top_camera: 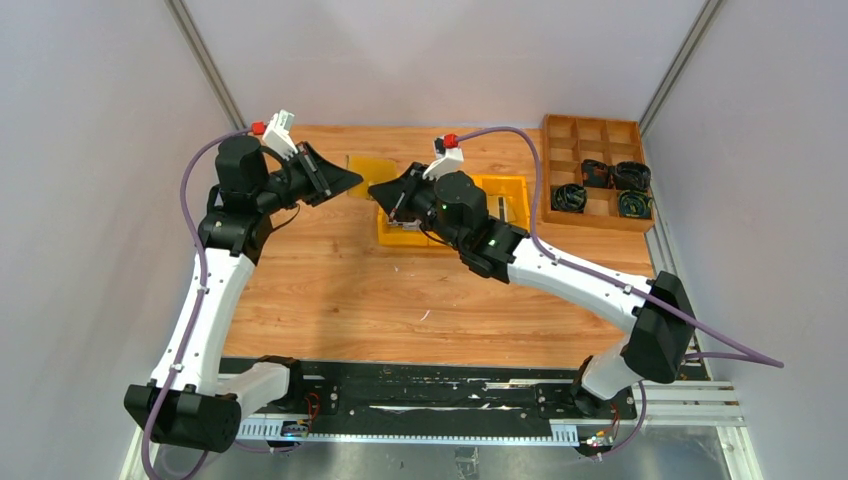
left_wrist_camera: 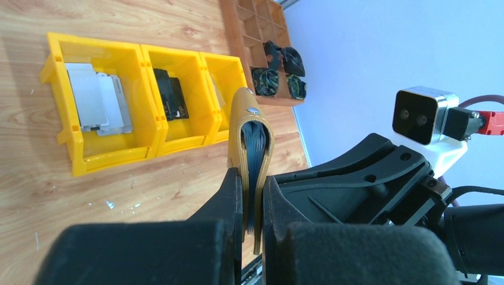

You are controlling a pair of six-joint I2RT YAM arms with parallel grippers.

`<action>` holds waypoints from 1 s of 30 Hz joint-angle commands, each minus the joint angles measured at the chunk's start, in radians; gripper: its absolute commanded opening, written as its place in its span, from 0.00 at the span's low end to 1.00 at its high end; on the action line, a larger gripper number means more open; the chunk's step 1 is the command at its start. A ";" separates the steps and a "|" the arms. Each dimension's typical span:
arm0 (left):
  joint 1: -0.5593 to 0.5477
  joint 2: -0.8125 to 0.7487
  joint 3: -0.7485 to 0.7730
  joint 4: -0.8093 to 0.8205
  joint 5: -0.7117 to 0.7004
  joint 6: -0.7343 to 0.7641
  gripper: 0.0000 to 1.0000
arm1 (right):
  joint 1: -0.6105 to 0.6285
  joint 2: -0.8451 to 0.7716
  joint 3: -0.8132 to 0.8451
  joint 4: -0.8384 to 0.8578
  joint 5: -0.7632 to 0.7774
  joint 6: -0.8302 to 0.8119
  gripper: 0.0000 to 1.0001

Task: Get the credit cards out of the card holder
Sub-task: Open the card holder at the center of the board.

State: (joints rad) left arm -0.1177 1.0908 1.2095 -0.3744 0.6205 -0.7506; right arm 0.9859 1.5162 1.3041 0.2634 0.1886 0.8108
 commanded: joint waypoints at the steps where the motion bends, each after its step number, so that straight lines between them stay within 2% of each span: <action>1: -0.018 -0.035 0.022 0.101 0.097 -0.012 0.00 | 0.022 0.030 -0.035 0.062 -0.171 0.011 0.03; 2: -0.017 -0.036 0.022 0.087 0.089 0.003 0.00 | 0.022 0.025 -0.037 0.076 -0.209 0.007 0.00; 6: -0.013 -0.038 0.025 0.051 0.035 0.061 0.00 | 0.027 -0.023 -0.076 0.113 -0.219 -0.019 0.00; 14: 0.029 -0.022 0.051 0.069 0.019 0.038 0.00 | 0.059 -0.150 -0.306 0.302 -0.224 -0.127 0.00; 15: 0.032 -0.021 0.053 0.080 0.029 0.030 0.00 | 0.061 -0.158 -0.338 0.323 -0.226 -0.135 0.03; 18: 0.038 -0.018 0.058 0.115 0.065 -0.006 0.00 | 0.061 -0.184 -0.375 0.310 -0.240 -0.167 0.38; 21: 0.039 -0.018 0.058 0.145 0.109 -0.034 0.00 | 0.043 -0.246 -0.398 0.240 -0.206 -0.180 0.63; 23: 0.039 -0.020 0.050 0.173 0.145 -0.054 0.00 | 0.003 -0.288 -0.409 0.212 -0.215 -0.163 0.72; 25: 0.039 -0.020 0.027 0.251 0.239 -0.108 0.00 | -0.068 -0.310 -0.403 0.204 -0.298 -0.132 0.76; 30: 0.039 -0.038 -0.002 0.365 0.357 -0.182 0.00 | -0.212 -0.299 -0.354 0.244 -0.569 -0.024 0.77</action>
State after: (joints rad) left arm -0.0814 1.0744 1.2240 -0.1574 0.8326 -0.8524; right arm 0.8627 1.2118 0.9112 0.4782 -0.1562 0.7025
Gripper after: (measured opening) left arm 0.068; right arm 0.770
